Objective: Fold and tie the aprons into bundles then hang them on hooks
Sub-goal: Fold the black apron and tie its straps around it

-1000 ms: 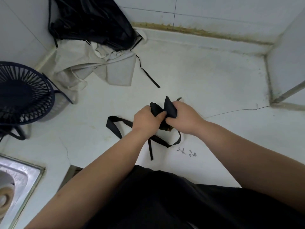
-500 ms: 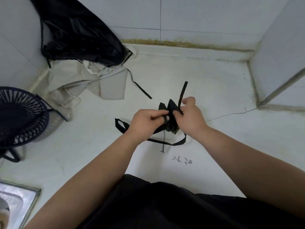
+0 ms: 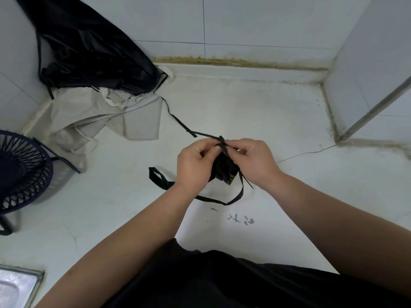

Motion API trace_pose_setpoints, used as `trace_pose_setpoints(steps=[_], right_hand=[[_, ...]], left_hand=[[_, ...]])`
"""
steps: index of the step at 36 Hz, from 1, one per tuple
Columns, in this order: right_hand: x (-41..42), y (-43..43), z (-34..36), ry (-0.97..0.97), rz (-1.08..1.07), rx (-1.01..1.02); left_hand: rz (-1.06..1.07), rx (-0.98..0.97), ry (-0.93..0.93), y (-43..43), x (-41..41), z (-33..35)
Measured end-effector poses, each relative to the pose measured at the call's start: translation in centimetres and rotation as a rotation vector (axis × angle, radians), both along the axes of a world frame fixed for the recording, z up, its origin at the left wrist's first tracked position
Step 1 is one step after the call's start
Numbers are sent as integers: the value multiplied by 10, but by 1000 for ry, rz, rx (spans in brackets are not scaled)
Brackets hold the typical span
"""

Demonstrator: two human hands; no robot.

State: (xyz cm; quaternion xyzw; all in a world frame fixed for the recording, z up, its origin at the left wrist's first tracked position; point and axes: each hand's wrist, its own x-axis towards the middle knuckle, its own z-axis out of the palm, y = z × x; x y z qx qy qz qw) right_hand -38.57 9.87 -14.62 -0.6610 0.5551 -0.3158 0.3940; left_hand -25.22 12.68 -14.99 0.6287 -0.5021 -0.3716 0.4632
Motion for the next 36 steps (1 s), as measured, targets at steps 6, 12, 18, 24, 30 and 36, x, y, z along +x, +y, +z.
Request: trace_pose_setpoints(steps=[6,12,18,24,30,36], right_hand=[[-2,0,4,-63,98,95],[-4,-5,15,21,245,194],[-7,-7,19,-116,245,294],[-11,-3,17,-145,233,337],[-8,-4,14,-45,137,298],[0,-3,-1,-90,-43,328]], left_hand=[[-113,85,247,-3,7,11],[-191,121,305,-3,18,10],[-37,150,416,-1,10,9],[-45,178,332,-4,8,12],[-121,165,95,-1,9,10],[-87,118,30,5,4,0]])
